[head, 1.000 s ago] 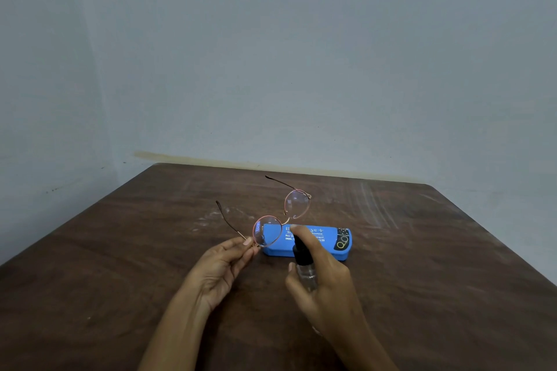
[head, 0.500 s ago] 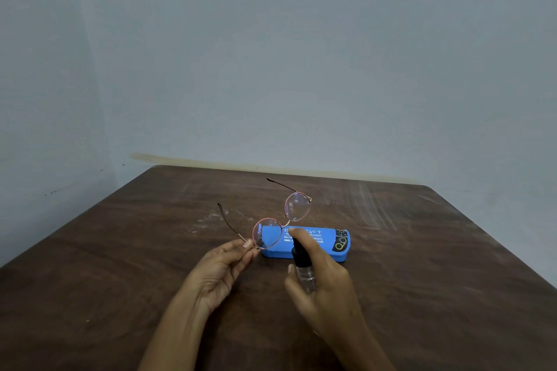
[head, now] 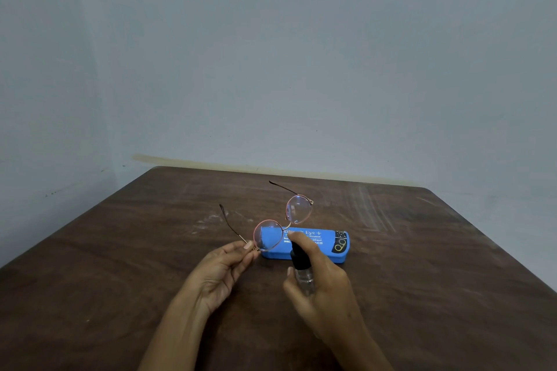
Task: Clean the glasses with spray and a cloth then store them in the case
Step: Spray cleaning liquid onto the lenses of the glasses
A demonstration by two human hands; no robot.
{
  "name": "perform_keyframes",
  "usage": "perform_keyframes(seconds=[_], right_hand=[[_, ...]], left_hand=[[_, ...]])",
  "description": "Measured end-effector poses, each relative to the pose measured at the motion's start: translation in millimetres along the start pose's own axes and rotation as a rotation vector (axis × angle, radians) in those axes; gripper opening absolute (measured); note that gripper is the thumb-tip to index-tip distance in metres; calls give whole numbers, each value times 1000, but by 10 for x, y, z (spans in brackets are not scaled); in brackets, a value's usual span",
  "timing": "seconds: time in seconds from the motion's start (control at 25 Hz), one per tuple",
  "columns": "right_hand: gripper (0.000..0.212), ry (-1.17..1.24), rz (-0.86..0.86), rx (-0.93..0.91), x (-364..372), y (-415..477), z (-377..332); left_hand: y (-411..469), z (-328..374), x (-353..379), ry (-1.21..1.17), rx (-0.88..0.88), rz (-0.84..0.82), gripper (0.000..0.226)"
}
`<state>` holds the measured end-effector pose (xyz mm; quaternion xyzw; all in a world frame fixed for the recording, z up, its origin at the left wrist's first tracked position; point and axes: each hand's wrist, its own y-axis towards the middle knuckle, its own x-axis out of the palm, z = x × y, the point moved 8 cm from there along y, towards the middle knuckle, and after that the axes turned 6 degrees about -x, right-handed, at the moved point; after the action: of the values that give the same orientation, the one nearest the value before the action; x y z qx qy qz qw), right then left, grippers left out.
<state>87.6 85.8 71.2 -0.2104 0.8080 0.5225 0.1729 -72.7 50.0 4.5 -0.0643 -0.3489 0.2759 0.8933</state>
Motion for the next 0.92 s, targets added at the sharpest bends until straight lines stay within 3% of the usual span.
perform_keyframes(seconds=[0.16, 0.48, 0.92], right_hand=[[67, -17, 16, -12, -35, 6, 6], [64, -17, 246, 116, -352, 25, 234], [65, -1, 231, 132, -364, 16, 283]], left_hand=[[5, 4, -6, -17, -1, -2, 18], [-8, 1, 28, 24, 16, -16, 18], [-12, -17, 38, 45, 6, -19, 17]])
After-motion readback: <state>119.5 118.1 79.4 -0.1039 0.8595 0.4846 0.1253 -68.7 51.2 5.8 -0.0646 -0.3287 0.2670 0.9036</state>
